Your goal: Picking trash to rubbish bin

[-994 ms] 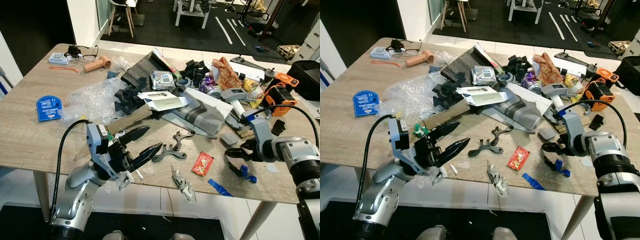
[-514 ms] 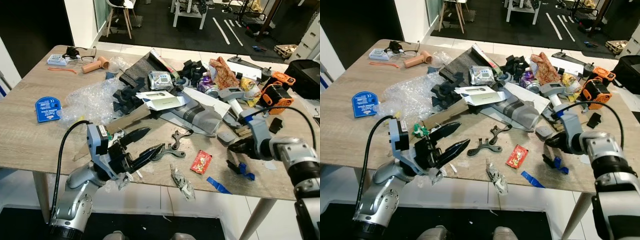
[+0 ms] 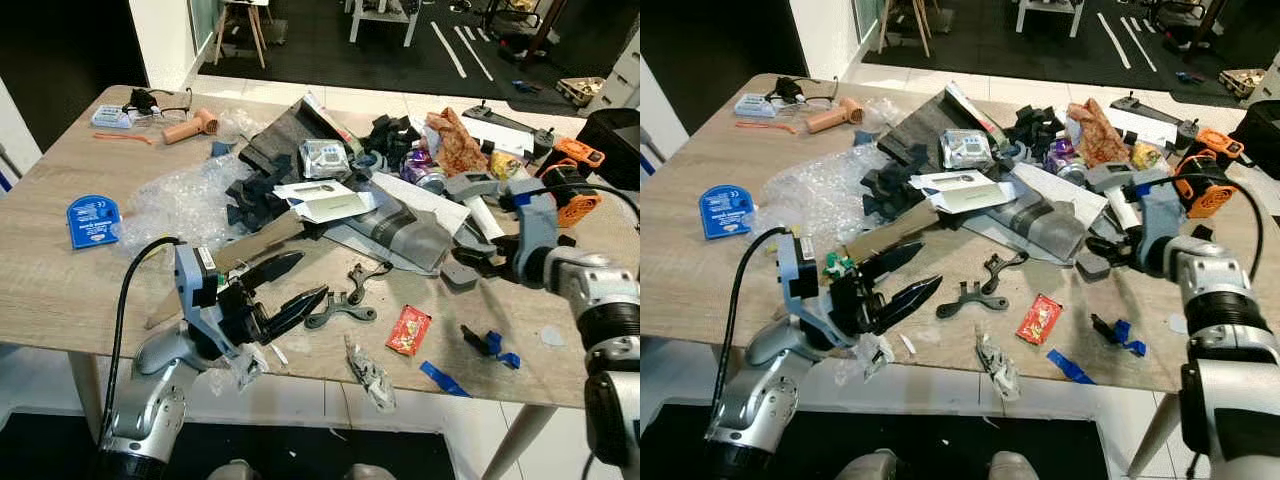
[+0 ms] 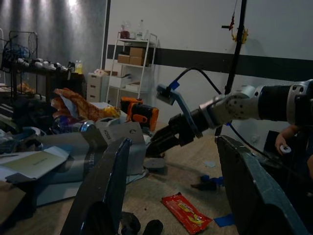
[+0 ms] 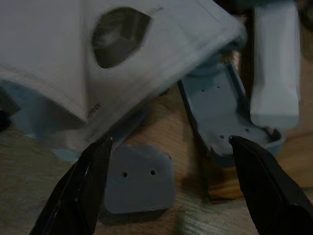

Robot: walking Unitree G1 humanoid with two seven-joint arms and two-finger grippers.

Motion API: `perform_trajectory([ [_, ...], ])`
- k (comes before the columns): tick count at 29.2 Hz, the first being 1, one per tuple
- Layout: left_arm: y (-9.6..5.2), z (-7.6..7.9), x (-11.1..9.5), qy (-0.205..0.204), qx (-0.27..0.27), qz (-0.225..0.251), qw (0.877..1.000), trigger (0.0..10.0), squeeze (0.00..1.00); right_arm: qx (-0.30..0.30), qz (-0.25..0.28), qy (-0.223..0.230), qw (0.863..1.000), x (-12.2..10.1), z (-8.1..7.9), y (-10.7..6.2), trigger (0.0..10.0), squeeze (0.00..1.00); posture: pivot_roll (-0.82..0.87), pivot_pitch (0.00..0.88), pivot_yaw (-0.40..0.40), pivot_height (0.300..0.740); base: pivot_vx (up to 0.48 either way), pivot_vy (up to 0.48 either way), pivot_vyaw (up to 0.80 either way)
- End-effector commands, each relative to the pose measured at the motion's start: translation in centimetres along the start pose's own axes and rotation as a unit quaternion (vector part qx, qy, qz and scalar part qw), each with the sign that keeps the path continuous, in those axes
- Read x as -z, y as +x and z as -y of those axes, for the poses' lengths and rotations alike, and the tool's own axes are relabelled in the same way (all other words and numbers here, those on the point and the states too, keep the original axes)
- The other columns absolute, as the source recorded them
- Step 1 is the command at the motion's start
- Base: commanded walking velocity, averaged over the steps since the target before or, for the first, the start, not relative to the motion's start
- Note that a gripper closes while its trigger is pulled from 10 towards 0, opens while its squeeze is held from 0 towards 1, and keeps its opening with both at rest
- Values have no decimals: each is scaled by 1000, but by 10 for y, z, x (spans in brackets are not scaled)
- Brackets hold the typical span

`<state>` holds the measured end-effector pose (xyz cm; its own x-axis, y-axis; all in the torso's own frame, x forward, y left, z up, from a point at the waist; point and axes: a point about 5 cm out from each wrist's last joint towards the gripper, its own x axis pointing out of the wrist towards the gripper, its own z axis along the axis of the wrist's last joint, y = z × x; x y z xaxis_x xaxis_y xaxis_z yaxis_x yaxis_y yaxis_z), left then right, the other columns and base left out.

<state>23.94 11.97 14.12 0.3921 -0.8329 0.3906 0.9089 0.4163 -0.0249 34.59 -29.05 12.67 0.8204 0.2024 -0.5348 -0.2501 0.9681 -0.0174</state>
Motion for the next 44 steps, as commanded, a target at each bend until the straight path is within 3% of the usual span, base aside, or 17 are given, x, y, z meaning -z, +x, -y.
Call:
perform_trajectory([
  [1, 0, 1, -1, -1, 4, -6, 1000, 10000, 0, -12, -30, 25, 999, 18, -7, 6, 10000, 0, -81, 0, -55, 740, 0, 0, 0],
  [8, 1, 2, -3, -1, 4, -7, 1000, 10000, 0, -59, -79, 24, 995, 34, -22, 11, 10000, 0, -74, 0, -55, 740, 0, 0, 0],
  [19, 4, 3, -5, -2, 5, -4, 1000, 10000, 0, -42, -173, -27, 984, 59, -16, 6, 10000, 0, -78, 0, -56, 740, 0, 0, 0],
  [28, 3, 2, -5, -6, 4, -5, 1000, 10000, 0, -23, -186, -32, 982, 61, -11, 3, 10000, 0, -79, 0, -56, 740, 0, 0, 0],
  [29, 2, 2, -5, -7, 4, -6, 1000, 10000, 0, -26, -187, -28, 982, 62, -11, 4, 0, 0, -79, 0, -55, 740, 0, 0, 0],
  [44, 2, 3, -4, -9, 4, -8, 1000, 10000, 0, -40, -178, -11, 983, 62, -17, 7, 0, 0, -79, 0, -55, 740, 0, 0, 0],
])
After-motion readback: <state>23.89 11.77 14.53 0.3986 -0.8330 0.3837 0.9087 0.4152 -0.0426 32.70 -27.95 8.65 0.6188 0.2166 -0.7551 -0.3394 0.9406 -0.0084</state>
